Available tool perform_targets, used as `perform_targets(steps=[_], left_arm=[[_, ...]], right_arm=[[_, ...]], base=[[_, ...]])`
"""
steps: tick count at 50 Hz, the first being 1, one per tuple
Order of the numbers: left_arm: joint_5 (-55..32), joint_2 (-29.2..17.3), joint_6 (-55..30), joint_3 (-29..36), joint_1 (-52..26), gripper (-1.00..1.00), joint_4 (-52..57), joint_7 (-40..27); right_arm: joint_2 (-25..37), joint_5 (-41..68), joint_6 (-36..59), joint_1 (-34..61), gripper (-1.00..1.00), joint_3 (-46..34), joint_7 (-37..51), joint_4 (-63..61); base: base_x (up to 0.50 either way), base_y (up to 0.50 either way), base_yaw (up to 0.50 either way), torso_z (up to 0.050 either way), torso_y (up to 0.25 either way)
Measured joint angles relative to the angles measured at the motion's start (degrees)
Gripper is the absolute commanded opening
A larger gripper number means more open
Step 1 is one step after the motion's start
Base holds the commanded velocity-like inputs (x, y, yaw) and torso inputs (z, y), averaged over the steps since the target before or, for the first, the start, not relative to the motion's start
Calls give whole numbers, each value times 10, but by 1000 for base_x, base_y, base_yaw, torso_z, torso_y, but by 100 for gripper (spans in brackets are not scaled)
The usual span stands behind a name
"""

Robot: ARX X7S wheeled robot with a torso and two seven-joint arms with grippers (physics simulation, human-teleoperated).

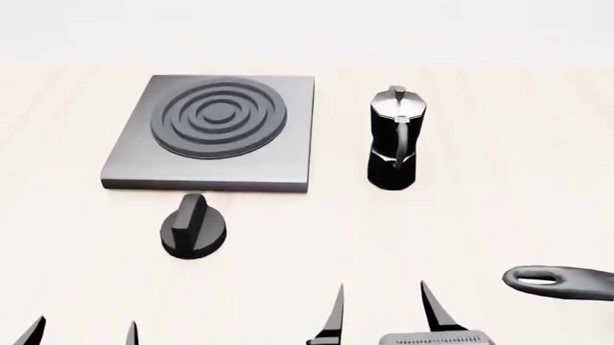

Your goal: Put the moka pot on the stove.

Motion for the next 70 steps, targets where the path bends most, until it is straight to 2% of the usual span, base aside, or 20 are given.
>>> perform_targets(steps=[22, 70], left_arm=[[-2, 2, 8, 13, -20, 100, -25, -7], [-14, -25, 6, 22, 17, 100, 22, -24]], right_arm=[[11, 7, 2, 2, 100, -4, 8, -5], [24, 17, 0, -28, 100, -22, 34, -39]], base=[[159, 0, 0, 0, 0], [158, 0, 0, 0, 0]])
